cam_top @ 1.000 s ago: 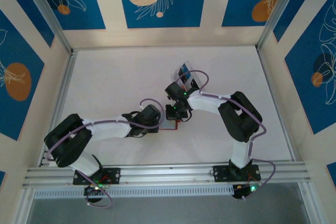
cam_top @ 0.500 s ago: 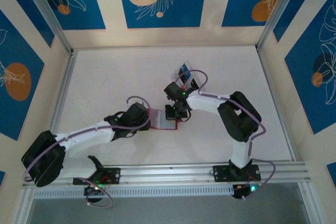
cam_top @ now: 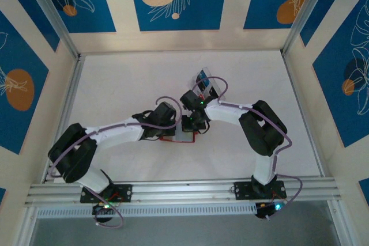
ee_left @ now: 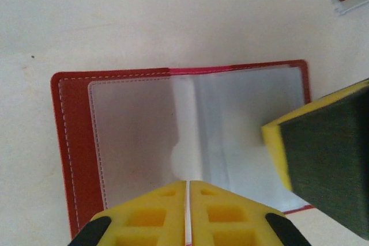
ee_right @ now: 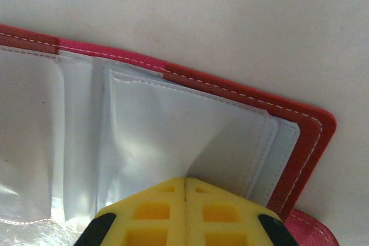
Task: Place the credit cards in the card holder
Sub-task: Flip over the card slot on the card holder.
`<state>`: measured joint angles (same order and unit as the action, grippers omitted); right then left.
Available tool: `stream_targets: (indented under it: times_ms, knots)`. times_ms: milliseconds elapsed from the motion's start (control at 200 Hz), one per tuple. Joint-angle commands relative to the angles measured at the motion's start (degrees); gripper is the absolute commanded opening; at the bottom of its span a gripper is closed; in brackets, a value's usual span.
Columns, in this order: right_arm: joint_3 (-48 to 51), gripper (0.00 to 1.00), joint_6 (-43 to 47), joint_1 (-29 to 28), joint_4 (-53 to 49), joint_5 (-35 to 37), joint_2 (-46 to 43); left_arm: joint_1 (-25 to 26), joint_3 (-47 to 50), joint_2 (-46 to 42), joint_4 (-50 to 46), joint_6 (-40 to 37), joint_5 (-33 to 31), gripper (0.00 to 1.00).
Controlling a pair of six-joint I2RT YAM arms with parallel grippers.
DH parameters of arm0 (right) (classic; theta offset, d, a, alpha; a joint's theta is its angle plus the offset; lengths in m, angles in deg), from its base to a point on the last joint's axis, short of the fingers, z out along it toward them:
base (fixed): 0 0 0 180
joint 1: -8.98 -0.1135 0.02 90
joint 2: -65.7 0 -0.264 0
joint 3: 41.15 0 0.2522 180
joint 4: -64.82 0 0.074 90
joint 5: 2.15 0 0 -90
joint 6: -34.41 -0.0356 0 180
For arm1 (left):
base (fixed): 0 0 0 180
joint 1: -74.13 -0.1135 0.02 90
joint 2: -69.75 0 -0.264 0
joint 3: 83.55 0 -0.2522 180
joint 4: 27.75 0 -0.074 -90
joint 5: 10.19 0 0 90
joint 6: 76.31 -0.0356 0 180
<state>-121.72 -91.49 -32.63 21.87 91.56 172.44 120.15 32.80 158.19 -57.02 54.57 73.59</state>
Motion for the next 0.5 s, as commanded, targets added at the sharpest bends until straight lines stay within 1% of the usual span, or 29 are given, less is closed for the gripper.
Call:
stream_targets:
  times_ms: [0, 175, 295, 495]
  knots:
    - [-0.5, 0.0, 2.4, 0.6, -4.2, 3.1, 2.8, -1.2, 0.5, 1.3, -0.1, -2.3, -0.1, 0.09]
    - [-1.2, 0.0, 4.3, 0.8, -5.1, 3.8, 3.2, -2.0, 2.5, 3.2, 0.5, -3.6, -1.4, 0.1]
    - [-1.7, 0.0, 5.4, 0.8, -5.3, 3.5, 3.4, -3.6, 4.3, 5.0, 2.3, -3.8, -0.2, 0.1]
    - [-2.4, 0.0, 6.6, 0.7, -6.0, 3.7, 3.5, -3.9, 6.5, 5.6, 3.5, -4.1, -0.2, 0.09]
